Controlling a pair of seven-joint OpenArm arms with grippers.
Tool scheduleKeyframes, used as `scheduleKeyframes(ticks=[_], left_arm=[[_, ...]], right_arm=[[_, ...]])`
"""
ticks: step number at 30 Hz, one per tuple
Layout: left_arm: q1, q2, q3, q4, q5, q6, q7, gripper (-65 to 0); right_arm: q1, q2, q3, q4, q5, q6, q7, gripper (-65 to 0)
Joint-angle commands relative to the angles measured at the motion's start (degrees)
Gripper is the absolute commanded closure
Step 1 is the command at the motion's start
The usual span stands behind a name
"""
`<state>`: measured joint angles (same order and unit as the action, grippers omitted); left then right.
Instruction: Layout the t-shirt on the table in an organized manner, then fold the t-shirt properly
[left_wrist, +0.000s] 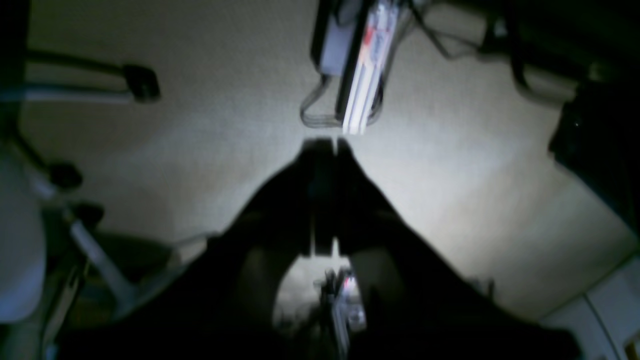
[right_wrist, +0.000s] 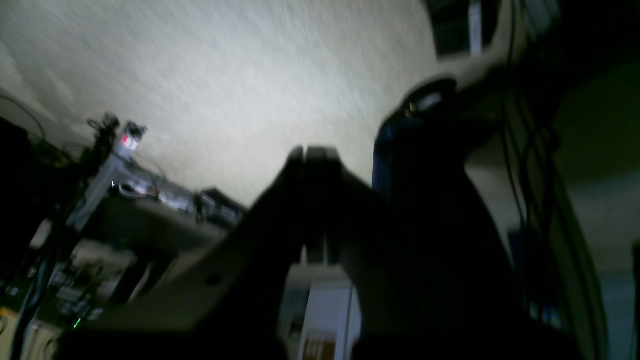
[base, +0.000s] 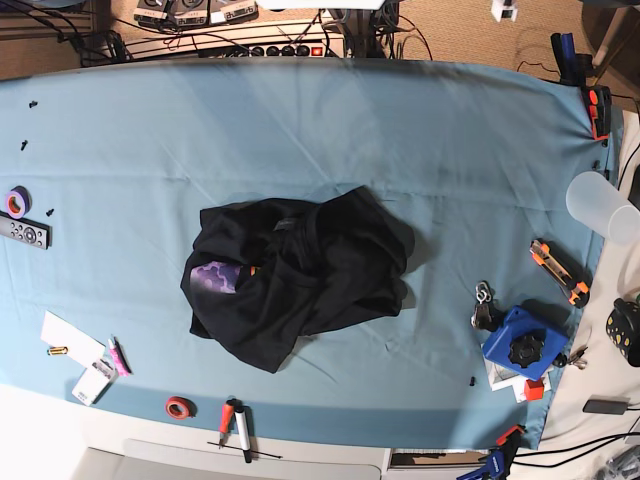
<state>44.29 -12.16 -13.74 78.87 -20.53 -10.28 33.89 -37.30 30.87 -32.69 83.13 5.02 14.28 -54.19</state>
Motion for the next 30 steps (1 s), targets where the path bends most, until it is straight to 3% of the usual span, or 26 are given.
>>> scheduleKeyframes(ticks=[1, 9, 14, 18, 23, 27, 30], left_arm=[[2.3, -0.3, -0.5, 3.5, -1.5, -0.3, 0.8, 0.0], [13.8, -0.1, -4.6, 26.6, -4.4, -0.3, 8.9, 0.0], [17.2, -0.1, -8.0, 38.8, -4.3, -0.3, 9.2, 0.0], [16.8, -0.1, -9.2, 47.8, -2.6, 0.0, 9.0, 0.0], [14.1, -0.1, -9.2, 56.1, -1.3, -0.1, 7.9, 0.0], [9.9, -0.1, -9.2, 56.1, -1.3, -0.2, 2.4, 0.0], [5.8, -0.1, -9.2, 56.1, -1.3, -1.2, 1.6, 0.0]], right_arm=[[-1.9, 0.9, 0.8, 3.4, 0.0, -0.5, 0.1, 0.0], [-13.4, 1.2, 14.2, 27.2, 0.2, -1.1, 0.1, 0.0], [-16.0, 1.2, 22.0, 42.4, 1.7, -1.1, 0.2, 0.0], [-15.2, 1.2, 26.8, 51.4, 2.5, -1.1, 3.6, 0.0], [-10.4, 1.2, 30.0, 51.9, 2.5, -1.1, 3.6, 0.0], [-6.1, 0.7, 30.1, 51.9, 1.2, -1.1, 3.7, 0.0], [-3.6, -0.8, 30.1, 51.9, -2.3, -1.2, 3.7, 0.0]])
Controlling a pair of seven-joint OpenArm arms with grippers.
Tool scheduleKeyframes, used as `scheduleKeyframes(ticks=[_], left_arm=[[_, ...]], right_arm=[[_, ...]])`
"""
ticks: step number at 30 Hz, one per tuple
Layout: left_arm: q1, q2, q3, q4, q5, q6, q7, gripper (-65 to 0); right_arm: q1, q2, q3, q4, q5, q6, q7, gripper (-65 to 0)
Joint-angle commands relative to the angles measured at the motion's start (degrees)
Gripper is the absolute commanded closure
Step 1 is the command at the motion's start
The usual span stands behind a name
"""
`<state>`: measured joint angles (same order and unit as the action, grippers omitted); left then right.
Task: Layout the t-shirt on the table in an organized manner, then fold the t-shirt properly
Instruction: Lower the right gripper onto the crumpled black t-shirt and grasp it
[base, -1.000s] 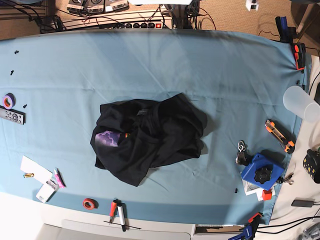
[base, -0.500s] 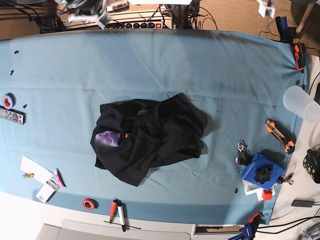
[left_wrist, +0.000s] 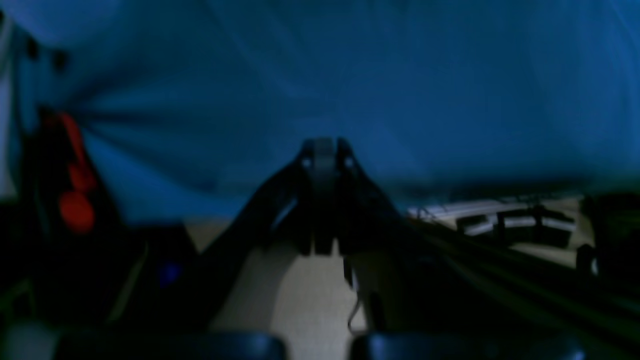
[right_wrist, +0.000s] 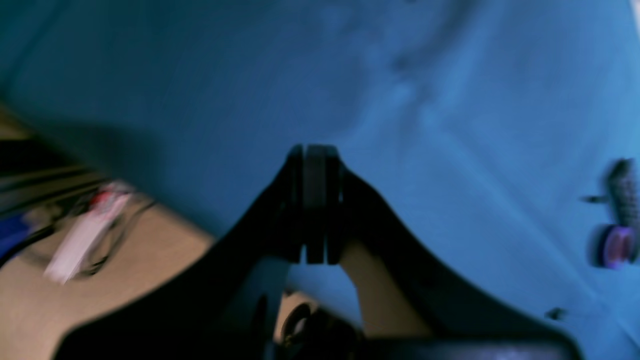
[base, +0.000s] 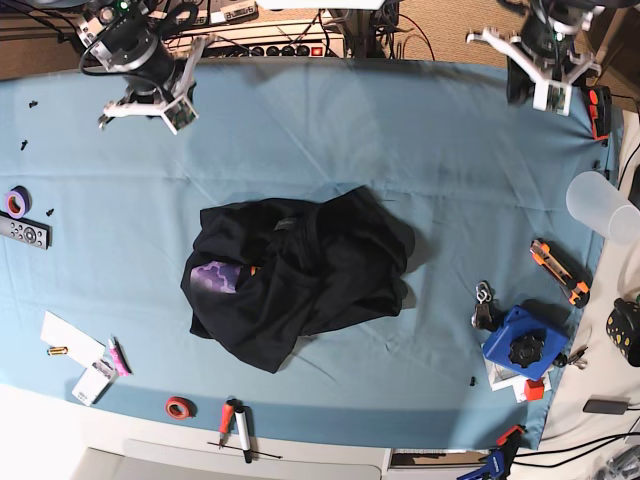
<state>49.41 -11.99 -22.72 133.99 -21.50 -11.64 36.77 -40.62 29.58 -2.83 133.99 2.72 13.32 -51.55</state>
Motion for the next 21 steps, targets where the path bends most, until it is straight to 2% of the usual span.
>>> scheduleKeyframes(ticks=[1, 6, 7, 8, 10, 12, 16, 19, 21], left_arm=[[-0.6, -0.3, -0.2, 1.0, -0.3, -1.0, -1.3, 0.0], [-5.6, -0.3, -0.2, 1.0, -0.4, -10.9, -3.0, -0.1], [-6.0, -0.3, -0.2, 1.0, -0.3, -12.5, -4.7, -6.9], [-6.4, -0.3, -0.2, 1.0, -0.3, -13.9, -6.3, -14.5], [-6.8, -0.3, -0.2, 1.0, -0.3, -14.9, -8.7, -28.2], [-7.3, -0.3, -0.2, 1.0, -0.3, -14.8, -8.7, -36.9], [-8.3, -0.4, -0.2, 1.0, -0.2, -14.8, -8.5, -38.7], [-8.9, -0.4, -0.2, 1.0, -0.2, -14.8, -8.5, -38.7], [-9.0, -0.4, -0.2, 1.0, -0.2, -14.8, -8.5, -38.7]], right_arm=[[0.4, 0.0, 0.3, 1.0, -1.3, -0.2, 1.0, 0.0], [1.6, -2.6, 0.3, 1.0, -4.3, -0.2, 1.3, 0.0], [1.6, -2.9, 0.3, 1.0, -4.3, -0.2, 2.1, 0.0], [1.6, -3.3, 0.3, 1.0, -4.3, -0.2, 2.4, -4.4], [1.6, -4.3, 0.3, 1.0, -4.3, -0.2, 3.6, -17.6], [1.8, -5.6, 0.3, 1.0, -4.3, -0.2, 5.7, -26.0], [6.7, -8.6, 0.3, 1.0, -2.5, -0.3, 7.2, -26.3], [12.8, -10.9, 0.1, 0.6, 2.9, -0.3, 7.2, -26.3], [17.0, -12.7, -0.7, -4.0, 4.4, -0.3, 7.2, -26.3]])
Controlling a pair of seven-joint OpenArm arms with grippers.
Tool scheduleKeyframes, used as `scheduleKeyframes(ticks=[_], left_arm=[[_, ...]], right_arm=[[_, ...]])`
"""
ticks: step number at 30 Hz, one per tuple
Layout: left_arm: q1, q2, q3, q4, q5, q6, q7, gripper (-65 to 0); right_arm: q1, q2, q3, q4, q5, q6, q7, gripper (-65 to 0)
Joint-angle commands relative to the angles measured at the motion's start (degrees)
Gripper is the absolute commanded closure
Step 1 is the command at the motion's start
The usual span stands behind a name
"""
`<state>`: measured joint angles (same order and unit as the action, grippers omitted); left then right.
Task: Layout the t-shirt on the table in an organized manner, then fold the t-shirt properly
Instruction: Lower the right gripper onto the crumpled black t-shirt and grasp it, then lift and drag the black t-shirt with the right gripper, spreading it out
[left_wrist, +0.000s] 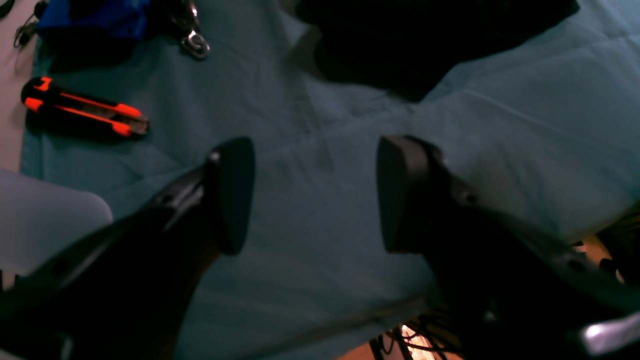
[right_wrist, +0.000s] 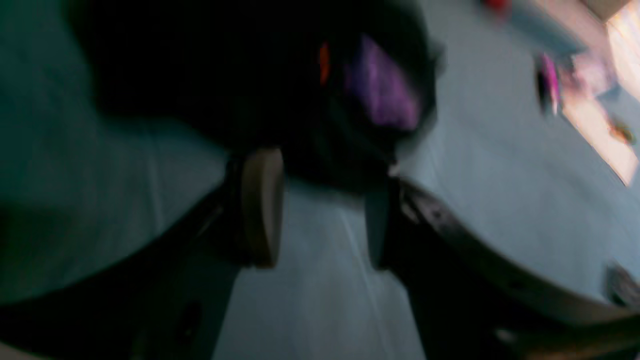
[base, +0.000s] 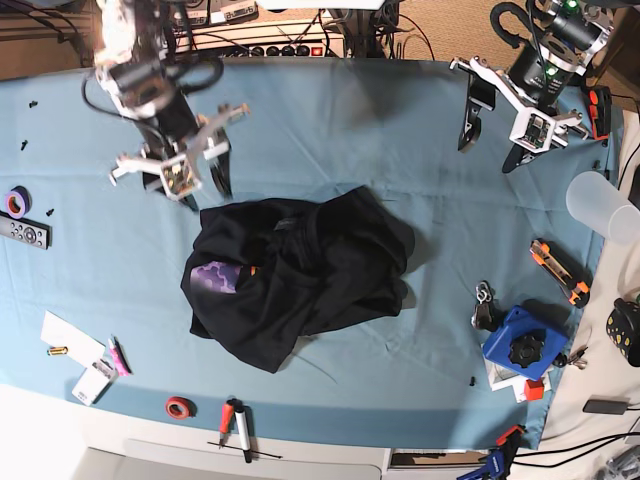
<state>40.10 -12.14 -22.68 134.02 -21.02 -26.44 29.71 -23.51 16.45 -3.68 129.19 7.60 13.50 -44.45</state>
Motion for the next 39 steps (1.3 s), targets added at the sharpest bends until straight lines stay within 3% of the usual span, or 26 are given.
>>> scheduleKeyframes(ticks=[1, 9, 15, 21, 26, 32, 39], left_arm=[[0.2, -0.3, -0.2, 1.0, -0.7, 0.0, -1.4, -38.7], [-0.2, -0.3, -0.2, 1.0, -0.7, 0.0, -1.4, -38.6], [-0.3, -0.2, -0.2, 1.0, -0.7, 0.0, -1.3, -38.7], [-1.6, -0.2, -0.2, 1.0, -0.7, 0.0, -1.1, -38.6], [-3.1, -0.2, -0.2, 1.0, -0.7, 0.0, -1.0, -38.6], [-3.1, -0.2, -0.2, 1.0, -0.7, 0.0, -1.0, -38.6], [-3.1, -0.2, -0.2, 1.0, -0.7, 0.0, -1.0, -38.6]], right_arm=[[2.1, -0.5, -0.7, -2.0, -0.5, -0.4, 0.1, -26.3], [17.6, -6.6, -13.1, -21.0, -4.2, -0.2, -0.9, -26.3], [21.5, -10.9, -16.9, -28.3, -4.7, -1.4, -1.2, -26.3], [23.6, -12.0, -16.9, -33.8, -6.8, -1.8, -0.1, -24.4], [26.1, -12.0, -16.9, -33.8, -6.8, -1.8, -0.8, 0.0], [29.9, -12.0, -15.1, -29.7, -9.1, -1.9, -3.5, 0.0], [30.4, -12.0, -2.4, -13.9, -8.9, -1.9, -5.2, 0.0]])
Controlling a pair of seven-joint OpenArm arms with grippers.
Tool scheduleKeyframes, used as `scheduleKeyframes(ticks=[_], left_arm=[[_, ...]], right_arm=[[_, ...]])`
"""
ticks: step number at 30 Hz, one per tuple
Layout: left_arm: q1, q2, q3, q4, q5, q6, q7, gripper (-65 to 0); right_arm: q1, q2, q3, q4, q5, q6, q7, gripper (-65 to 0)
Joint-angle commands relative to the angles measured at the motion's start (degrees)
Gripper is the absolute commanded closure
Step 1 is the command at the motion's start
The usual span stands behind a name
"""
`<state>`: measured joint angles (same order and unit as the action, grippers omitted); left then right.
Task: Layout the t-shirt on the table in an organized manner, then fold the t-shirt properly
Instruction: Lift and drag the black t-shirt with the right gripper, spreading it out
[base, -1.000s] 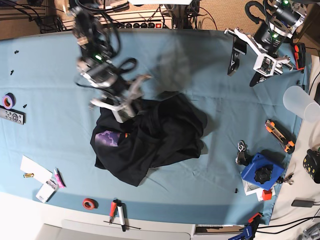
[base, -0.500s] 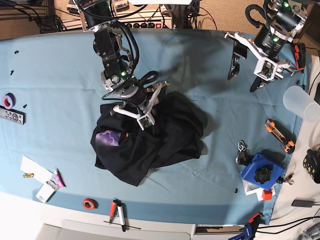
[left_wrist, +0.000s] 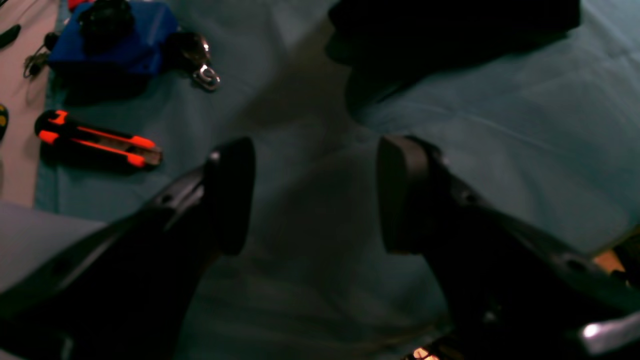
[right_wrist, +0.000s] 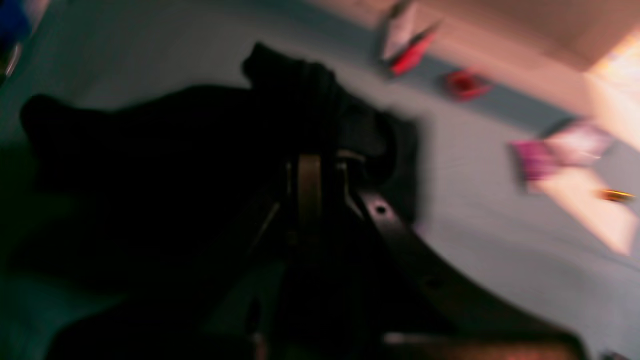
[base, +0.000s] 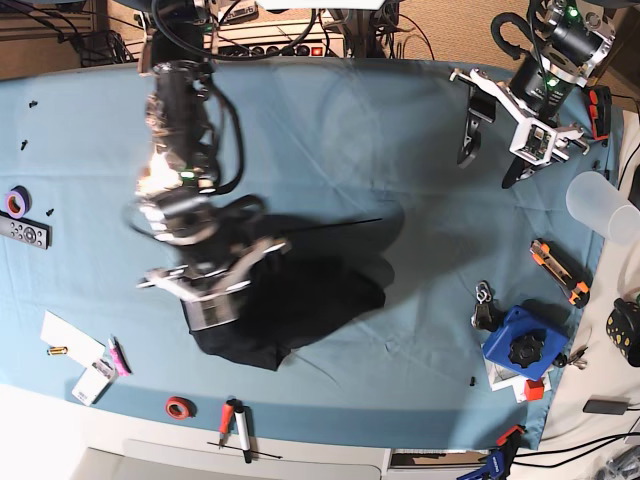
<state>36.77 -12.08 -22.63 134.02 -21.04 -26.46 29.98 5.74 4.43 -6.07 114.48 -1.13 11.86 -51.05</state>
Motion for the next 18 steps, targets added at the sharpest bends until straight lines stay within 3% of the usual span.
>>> scheduleKeyframes(ticks=[1, 4, 8, 13, 18], left_arm=[[0.2, -0.3, -0.3, 1.0, -0.7, 0.0, -1.3, -38.6], [0.2, -0.3, 0.2, 1.0, -0.7, 0.0, -1.3, -38.6], [0.2, -0.3, 3.7, 1.0, -0.6, 0.0, -1.3, -38.6], [-1.0, -0.3, 14.1, 1.0, 0.2, 0.0, -1.3, -38.6], [-7.1, -0.3, 26.4, -2.8, 7.8, 0.0, -1.9, -38.6]], right_arm=[[1.1, 0.0, 2.7, 2.0, -0.2, -0.3, 1.6, 0.0], [1.1, 0.4, 11.8, 2.4, 0.7, -0.2, 2.0, 0.0], [1.1, 4.0, 22.1, 0.2, 5.4, 0.8, 2.2, 0.0], [1.1, 9.0, 30.9, -4.5, 6.8, 0.8, 3.2, 0.0], [1.1, 13.1, 35.0, -13.8, 7.3, 0.7, 4.1, 0.0]])
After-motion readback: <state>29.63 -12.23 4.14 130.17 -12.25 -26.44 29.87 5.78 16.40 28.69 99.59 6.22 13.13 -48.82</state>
